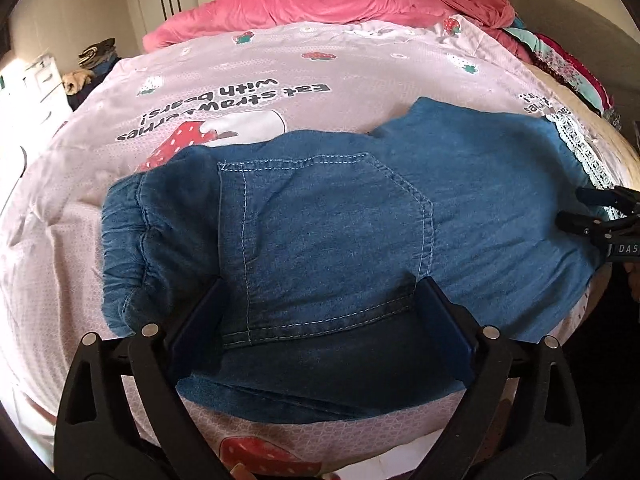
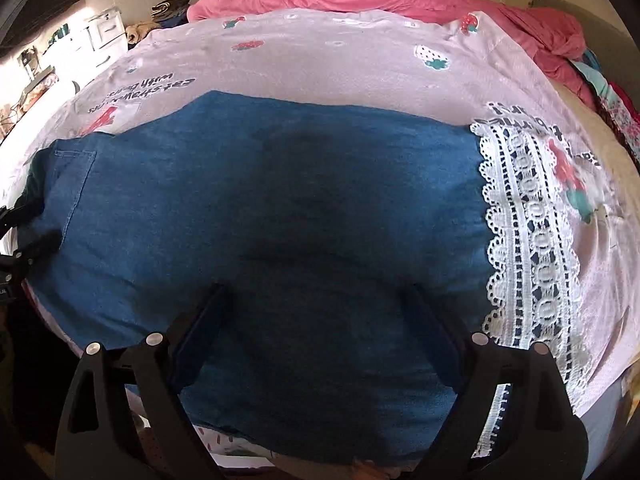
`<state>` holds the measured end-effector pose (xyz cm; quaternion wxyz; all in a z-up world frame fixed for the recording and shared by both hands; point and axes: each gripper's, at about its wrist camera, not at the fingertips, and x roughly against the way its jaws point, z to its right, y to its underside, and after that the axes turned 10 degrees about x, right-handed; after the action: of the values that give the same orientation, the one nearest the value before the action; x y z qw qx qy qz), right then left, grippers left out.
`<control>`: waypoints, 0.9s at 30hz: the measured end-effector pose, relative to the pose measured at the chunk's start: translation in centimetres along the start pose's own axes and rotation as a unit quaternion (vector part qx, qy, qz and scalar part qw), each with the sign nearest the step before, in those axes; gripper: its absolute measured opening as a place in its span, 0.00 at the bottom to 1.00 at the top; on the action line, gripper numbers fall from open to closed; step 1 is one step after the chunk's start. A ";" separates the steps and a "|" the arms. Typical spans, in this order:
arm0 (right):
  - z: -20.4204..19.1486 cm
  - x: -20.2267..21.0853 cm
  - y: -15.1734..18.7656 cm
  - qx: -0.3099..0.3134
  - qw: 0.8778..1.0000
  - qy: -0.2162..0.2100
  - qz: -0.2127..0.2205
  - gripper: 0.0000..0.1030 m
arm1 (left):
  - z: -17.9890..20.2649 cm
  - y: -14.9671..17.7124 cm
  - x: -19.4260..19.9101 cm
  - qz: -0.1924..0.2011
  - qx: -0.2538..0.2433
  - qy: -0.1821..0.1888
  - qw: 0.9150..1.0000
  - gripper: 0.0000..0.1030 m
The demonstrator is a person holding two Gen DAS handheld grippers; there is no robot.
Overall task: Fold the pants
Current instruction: 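Release the lace edge and open both grippers above the pants, then move both open grippers toward the lace-trimmed edge of the pants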
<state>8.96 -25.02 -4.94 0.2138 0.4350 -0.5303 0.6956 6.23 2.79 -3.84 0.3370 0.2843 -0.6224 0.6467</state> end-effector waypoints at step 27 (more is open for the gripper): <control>9.8 10.1 9.1 -0.193 0.974 0.019 0.113 0.92 | 11.2 -2.8 5.1 0.032 -0.080 0.092 0.992 0.91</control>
<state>0.38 -38.91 -0.99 0.2239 0.3095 -0.6962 0.6077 4.75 -7.96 2.63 0.3935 0.1758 -0.6472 0.6288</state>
